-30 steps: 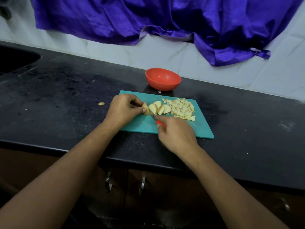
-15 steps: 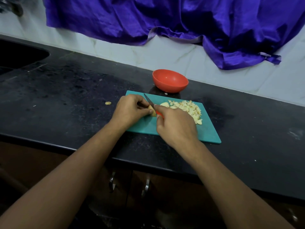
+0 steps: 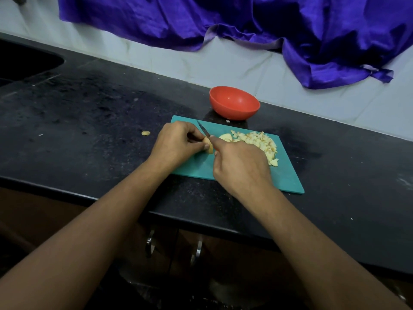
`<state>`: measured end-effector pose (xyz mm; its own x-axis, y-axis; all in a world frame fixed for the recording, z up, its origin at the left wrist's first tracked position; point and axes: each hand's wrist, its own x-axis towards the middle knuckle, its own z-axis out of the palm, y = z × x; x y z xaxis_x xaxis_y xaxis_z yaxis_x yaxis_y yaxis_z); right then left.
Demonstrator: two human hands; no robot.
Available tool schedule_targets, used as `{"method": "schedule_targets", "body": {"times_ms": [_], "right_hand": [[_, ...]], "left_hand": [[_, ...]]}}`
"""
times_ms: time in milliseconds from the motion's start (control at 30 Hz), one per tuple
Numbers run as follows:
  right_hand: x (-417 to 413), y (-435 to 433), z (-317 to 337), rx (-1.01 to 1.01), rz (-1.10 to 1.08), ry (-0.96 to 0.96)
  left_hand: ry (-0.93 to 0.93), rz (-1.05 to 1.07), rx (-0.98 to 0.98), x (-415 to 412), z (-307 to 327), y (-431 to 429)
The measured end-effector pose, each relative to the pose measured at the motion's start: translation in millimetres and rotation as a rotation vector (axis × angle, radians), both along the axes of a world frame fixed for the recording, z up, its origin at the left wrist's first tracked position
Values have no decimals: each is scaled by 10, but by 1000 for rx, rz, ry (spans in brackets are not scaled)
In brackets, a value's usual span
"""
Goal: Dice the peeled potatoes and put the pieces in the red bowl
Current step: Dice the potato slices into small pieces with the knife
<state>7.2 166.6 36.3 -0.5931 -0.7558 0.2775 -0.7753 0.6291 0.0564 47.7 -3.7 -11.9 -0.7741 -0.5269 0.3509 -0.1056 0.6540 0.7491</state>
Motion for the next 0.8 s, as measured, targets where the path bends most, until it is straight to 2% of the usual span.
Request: {"method": "schedule_targets", "body": {"times_ms": [500, 800], "right_hand": [[2, 15, -212, 26, 12, -23], [-47, 221, -170, -2, 17, -118]], "left_hand": [[-5, 26, -34, 11, 14, 19], [-5, 29, -16, 5, 12, 20]]}}
